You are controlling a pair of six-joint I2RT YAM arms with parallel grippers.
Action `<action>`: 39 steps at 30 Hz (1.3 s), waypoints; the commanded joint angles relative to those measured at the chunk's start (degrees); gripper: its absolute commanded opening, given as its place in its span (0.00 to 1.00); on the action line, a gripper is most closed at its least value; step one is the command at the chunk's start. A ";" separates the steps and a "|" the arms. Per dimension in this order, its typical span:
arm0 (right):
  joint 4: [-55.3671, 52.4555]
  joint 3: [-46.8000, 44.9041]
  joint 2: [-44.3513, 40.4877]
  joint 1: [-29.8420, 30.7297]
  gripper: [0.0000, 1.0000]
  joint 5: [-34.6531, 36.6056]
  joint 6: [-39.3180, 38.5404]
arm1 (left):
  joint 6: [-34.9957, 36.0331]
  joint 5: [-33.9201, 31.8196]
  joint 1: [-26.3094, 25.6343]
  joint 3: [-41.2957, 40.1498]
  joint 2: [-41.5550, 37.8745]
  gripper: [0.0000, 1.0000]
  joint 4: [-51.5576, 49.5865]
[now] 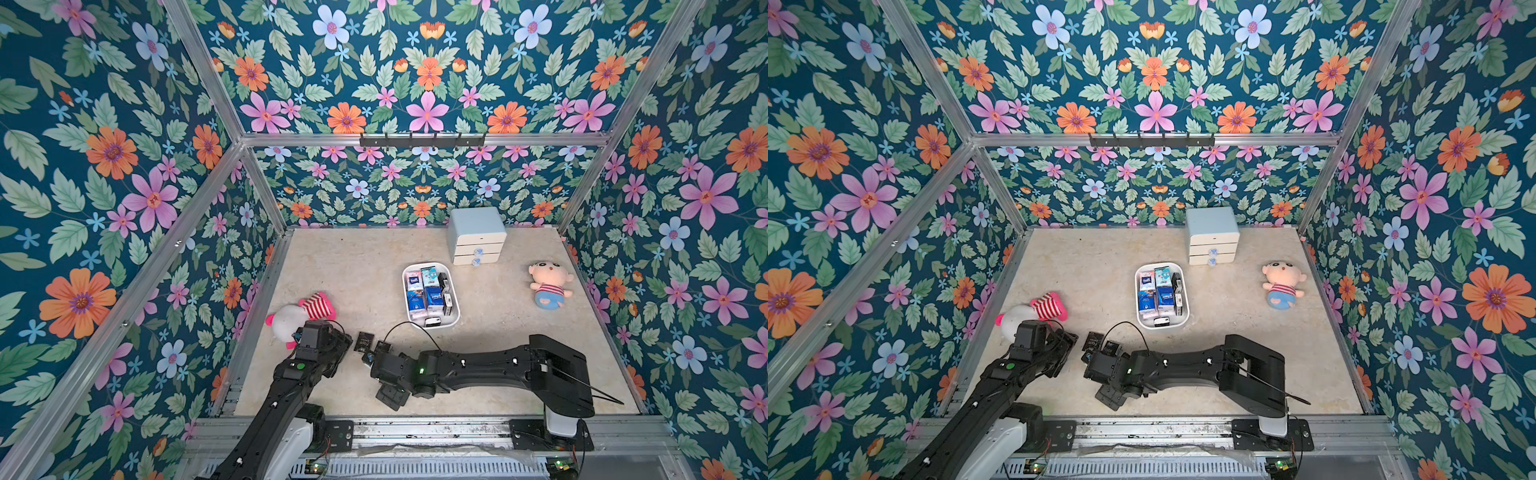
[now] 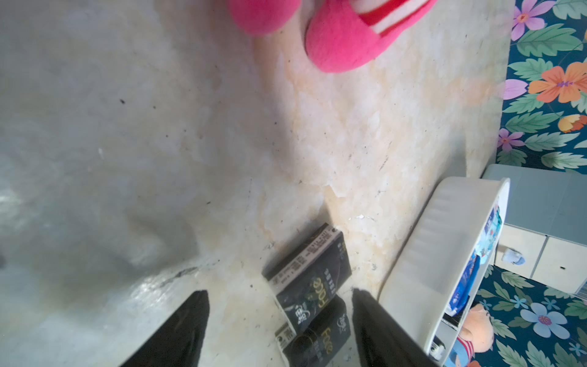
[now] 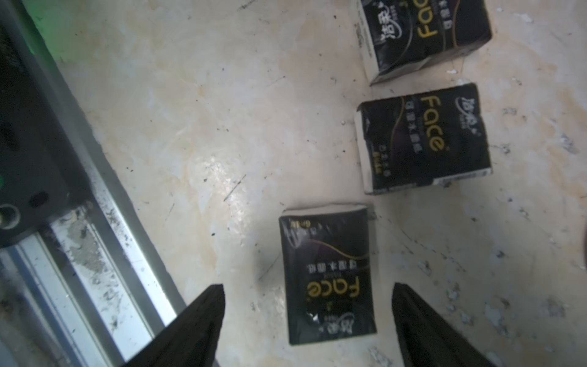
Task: Put the pocket tissues into the storage box
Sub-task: Pick up the pocket tissues from the center of the board.
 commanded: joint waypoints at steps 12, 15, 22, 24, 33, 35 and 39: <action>-2.99 2.30 4.50 0.04 0.40 8.45 1.86 | 1.06 -0.99 0.06 -0.44 -5.77 0.77 -7.72; -1.64 1.15 2.32 0.00 0.39 7.98 3.09 | 1.43 -0.63 0.06 -0.73 -5.87 0.77 -7.68; -1.39 2.99 -3.51 -2.81 0.38 7.57 8.76 | 2.91 0.01 -0.03 1.01 -1.99 0.76 -6.46; -1.57 3.35 -5.40 -4.63 0.38 7.87 10.75 | 4.29 0.03 -0.03 2.52 0.17 0.76 -6.01; -3.55 4.96 -10.81 -14.12 0.40 13.90 14.64 | 10.71 -0.86 -1.53 12.60 12.00 0.75 -3.85; -3.52 4.99 -10.97 -17.11 0.40 13.07 15.63 | 11.27 -1.44 -2.34 14.37 13.82 0.75 -3.05; -2.34 3.89 -11.15 -22.78 0.41 11.47 16.87 | 11.82 -2.43 -4.66 16.80 17.14 0.75 -1.46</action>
